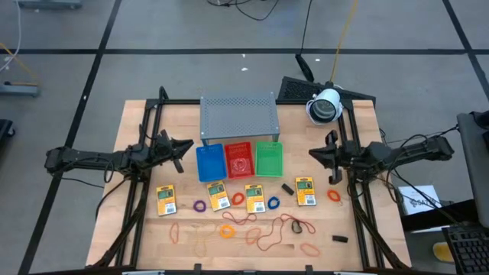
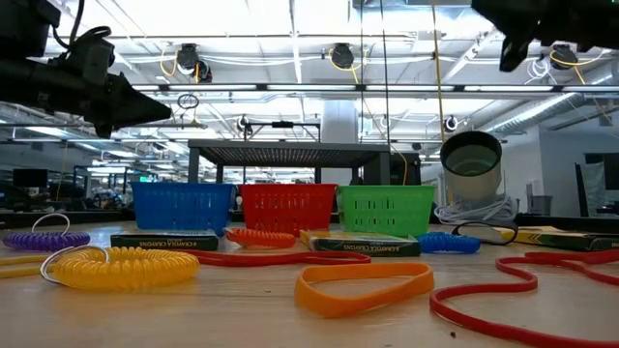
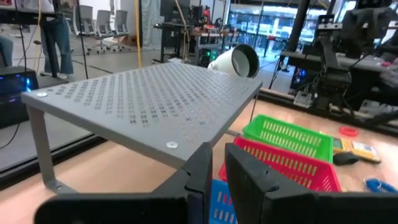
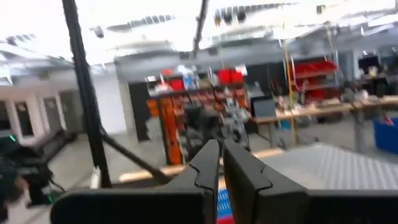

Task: Pick & Place Office Desk Supplies
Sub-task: Put the crayons into the green bin

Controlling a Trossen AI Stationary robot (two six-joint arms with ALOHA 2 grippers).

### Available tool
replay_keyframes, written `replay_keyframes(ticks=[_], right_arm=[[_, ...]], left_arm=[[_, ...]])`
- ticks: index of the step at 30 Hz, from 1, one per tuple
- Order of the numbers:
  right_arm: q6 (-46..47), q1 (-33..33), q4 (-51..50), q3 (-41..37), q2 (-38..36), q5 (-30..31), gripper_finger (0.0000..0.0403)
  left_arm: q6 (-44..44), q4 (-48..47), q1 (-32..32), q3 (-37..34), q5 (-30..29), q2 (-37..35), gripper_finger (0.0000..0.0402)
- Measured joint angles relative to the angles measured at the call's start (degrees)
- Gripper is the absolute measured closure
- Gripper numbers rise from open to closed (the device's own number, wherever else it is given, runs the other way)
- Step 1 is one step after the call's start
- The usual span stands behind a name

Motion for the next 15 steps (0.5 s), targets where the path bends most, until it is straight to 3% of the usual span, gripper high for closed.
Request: replay_keyframes(ticks=[3,9,12,15], right_arm=[[4.00,0.01,-0.28,0.10,0.13,-3.92,0.0393],[15.41,0.00,-3.66,0.09,2.51,-3.23,0.0402],[20.00,0.00,-3.88,0.34,5.80,-8.70,0.0401],[22.48,0.02,-11.09,3.93,10.58,-11.16,0.0402]], left_arm=[[-0.39,-0.02,0.00,0.01,0.00,-0.01,0.0350],[-0.38,0.48,0.00,0.01,0.00,-0.01,0.0350],[0.27,2.67,0.00,0.01,-0.58,0.01,0.0350],[1.16,6.44,0.00,0.01,-2.50,0.01,0.0350]])
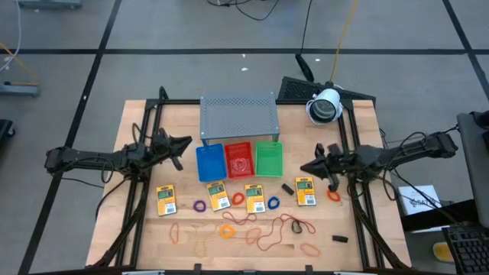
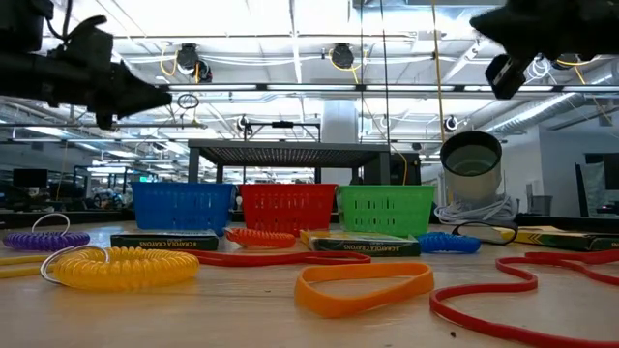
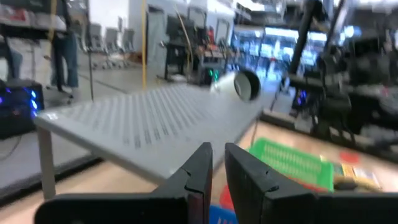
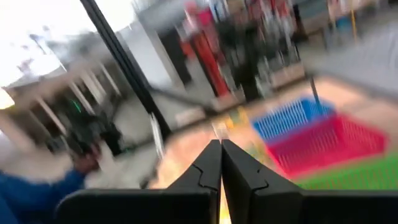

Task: Pick & Place Office Desk Supplies
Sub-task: Put the crayons into the green bin

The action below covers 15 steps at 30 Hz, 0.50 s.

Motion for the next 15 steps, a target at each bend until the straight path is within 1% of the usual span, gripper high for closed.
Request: replay_keyframes(ticks=[3,6,8,10,15], right_arm=[[0.95,-0.02,-15.66,7.12,6.13,1.50,0.0402],[0.54,-0.04,-34.78,15.03,12.59,3.06,0.0402],[1.46,-0.02,-42.38,17.71,15.88,4.58,0.0403],[2.35,-0.02,-44.33,18.04,17.92,5.58,0.0403],[5.18,1.46,-42.30,14.96,20.32,5.65,0.0403]], left_arm=[[-0.04,3.36,0.00,0.00,-0.99,-0.02,0.0350],[-0.05,4.78,0.00,0.00,-0.98,-0.02,0.0350],[-0.07,4.55,0.00,0.00,-0.95,0.00,0.0350],[-0.07,3.84,0.00,0.00,-0.95,-0.02,0.0350],[-0.10,0.59,0.00,0.00,1.21,-0.02,0.0350]])
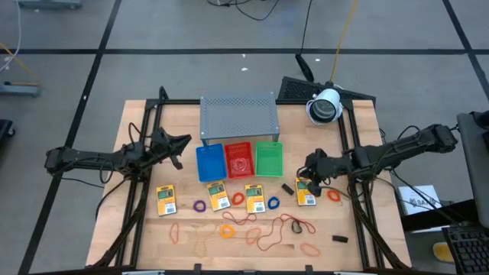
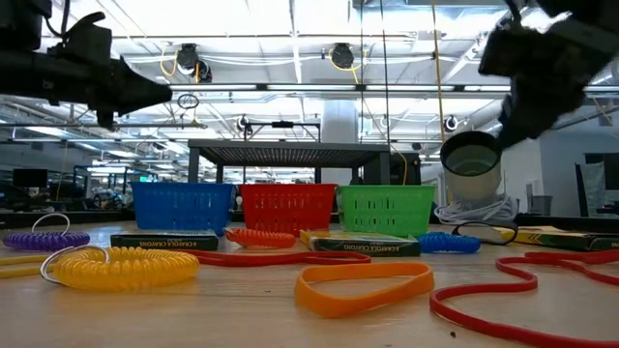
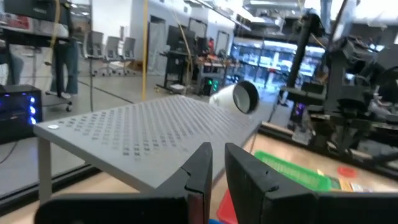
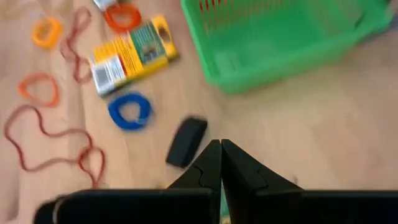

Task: Pick & Place Office Desk Supplies
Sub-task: Put the crayons into the green bin

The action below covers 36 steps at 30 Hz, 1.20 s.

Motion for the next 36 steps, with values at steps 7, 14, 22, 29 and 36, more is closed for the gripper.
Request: replay_keyframes(ticks=[7,14,22,29,36], right_arm=[[6.39,0.76,-3.05,-1.80,-0.05,-0.36,0.0403],[1.21,-0.90,-3.25,-1.80,-0.09,-1.56,0.0388],[0.03,-1.26,-3.63,-4.49,-0.10,1.66,0.0301],[1.52,-1.24,6.11,-14.06,-0.10,0.05,0.0237],[1.20,-1.22,17.04,-20.69,-0.19,0.01,0.0229]], left_arm=[[0.60,-0.67,0.00,0.00,1.97,0.02,0.0350],[1.30,0.07,0.00,0.00,1.93,0.02,0.0350],[1.17,0.06,0.00,0.00,2.43,0.02,0.0350],[1.19,-0.35,-0.02,0.00,4.91,0.02,0.0350],[1.21,-0.35,-0.02,0.00,4.90,0.02,0.0350]])
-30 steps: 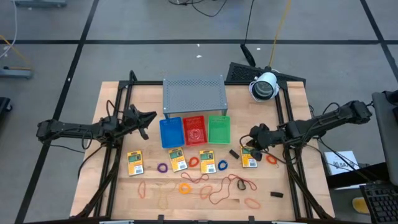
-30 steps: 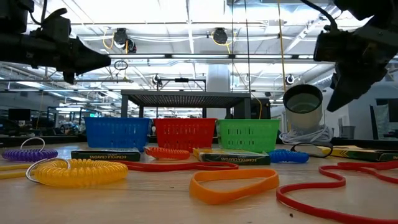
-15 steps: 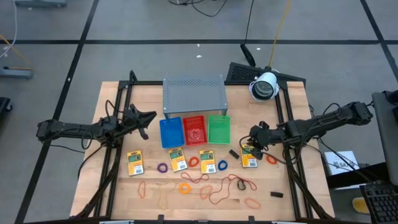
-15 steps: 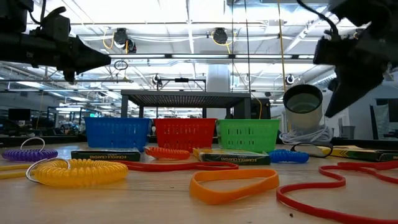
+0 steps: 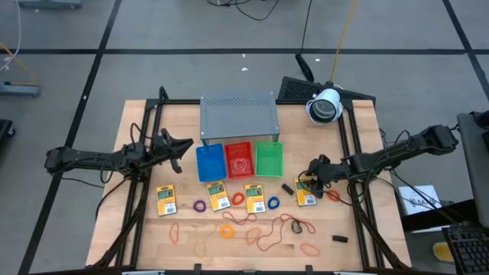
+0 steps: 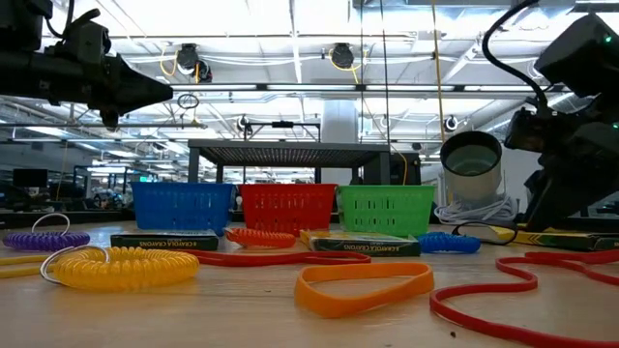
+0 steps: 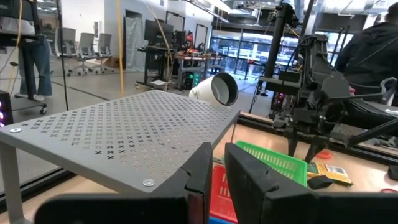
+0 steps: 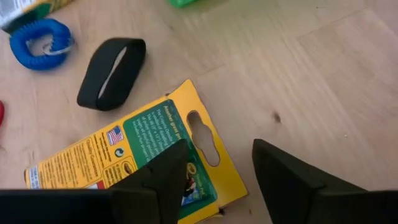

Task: Pick & Place Office Desk Supplies
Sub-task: Put the crayons into the green bin

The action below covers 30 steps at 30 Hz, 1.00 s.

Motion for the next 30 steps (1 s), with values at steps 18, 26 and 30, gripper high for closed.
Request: replay_keyframes(ticks=[18,26,30], right_arm=[[3.28,0.00,3.49,-1.43,0.10,2.61,0.0394],[-0.31,-0.02,0.69,3.61,0.18,4.35,0.0402],[-3.72,0.00,-4.78,10.81,0.12,2.82,0.0402]], left_arm=[[0.04,-2.50,0.02,0.00,0.00,-0.01,0.0350],[0.04,-2.49,0.02,0.00,0.00,0.00,0.0350],[0.02,-2.49,0.02,0.00,0.00,-0.01,0.0350]])
